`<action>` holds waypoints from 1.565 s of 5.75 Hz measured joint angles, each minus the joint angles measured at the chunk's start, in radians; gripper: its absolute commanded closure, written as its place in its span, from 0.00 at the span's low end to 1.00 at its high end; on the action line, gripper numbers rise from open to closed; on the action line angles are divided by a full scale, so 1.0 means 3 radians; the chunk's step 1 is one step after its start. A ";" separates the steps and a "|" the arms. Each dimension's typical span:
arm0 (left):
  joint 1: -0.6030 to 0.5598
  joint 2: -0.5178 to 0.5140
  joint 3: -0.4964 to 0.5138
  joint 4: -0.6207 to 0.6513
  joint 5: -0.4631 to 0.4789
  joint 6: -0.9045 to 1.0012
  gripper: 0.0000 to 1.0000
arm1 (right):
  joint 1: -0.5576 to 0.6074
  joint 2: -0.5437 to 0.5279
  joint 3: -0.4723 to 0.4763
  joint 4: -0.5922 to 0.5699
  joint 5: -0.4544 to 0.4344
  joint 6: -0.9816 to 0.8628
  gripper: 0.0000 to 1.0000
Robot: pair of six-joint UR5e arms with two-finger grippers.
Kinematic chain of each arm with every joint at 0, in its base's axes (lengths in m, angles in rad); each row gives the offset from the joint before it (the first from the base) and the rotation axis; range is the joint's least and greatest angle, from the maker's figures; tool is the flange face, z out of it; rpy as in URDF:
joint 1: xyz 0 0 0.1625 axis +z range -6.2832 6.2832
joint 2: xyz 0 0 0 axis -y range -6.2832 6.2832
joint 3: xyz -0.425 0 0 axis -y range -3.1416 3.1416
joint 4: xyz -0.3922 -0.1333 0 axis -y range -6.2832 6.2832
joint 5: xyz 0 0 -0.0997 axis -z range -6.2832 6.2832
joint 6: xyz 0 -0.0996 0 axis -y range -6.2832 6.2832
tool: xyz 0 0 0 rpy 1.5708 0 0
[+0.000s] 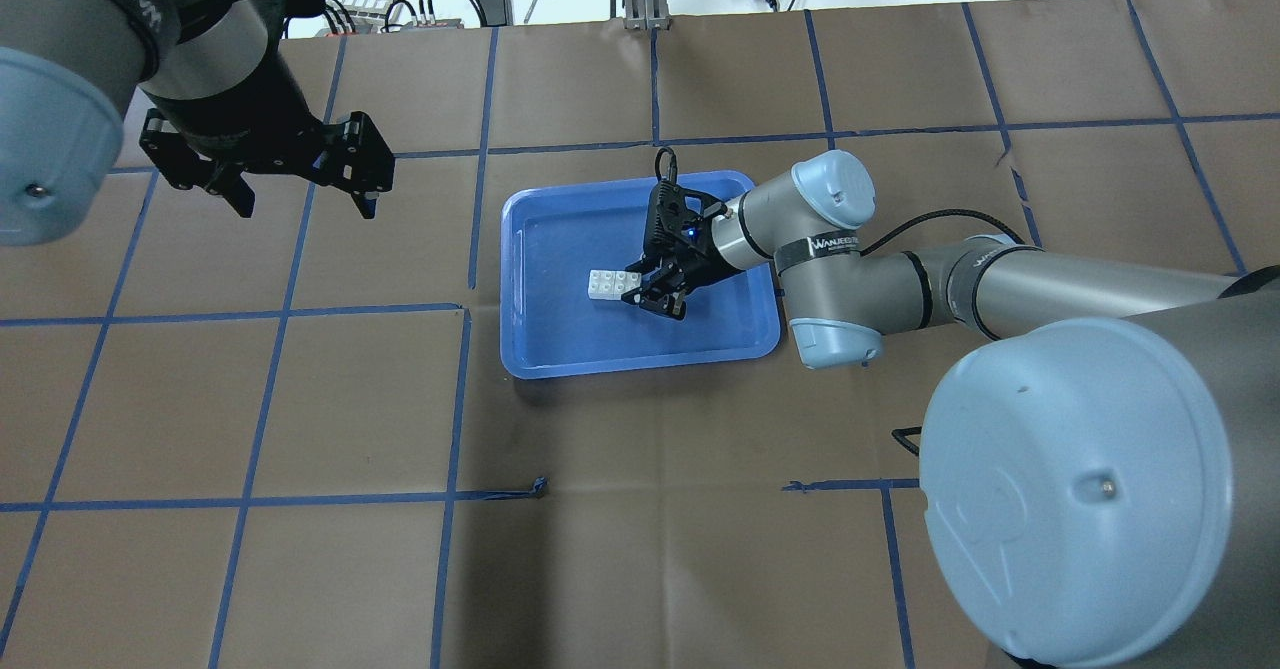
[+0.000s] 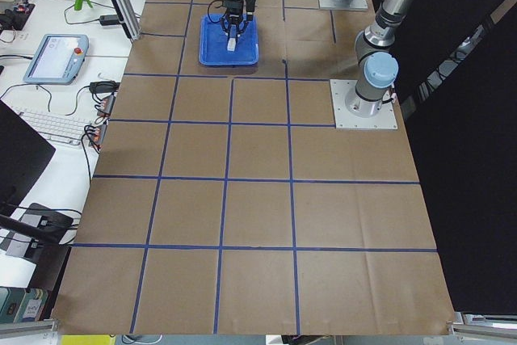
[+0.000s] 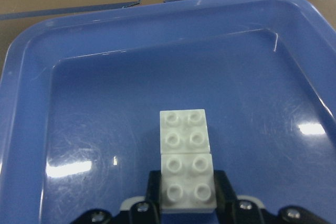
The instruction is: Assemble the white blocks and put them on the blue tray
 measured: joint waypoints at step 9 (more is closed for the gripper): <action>0.0000 0.0007 -0.0011 -0.0002 0.0010 0.0000 0.01 | -0.0041 -0.0242 -0.0462 0.0614 -0.0346 0.0256 0.00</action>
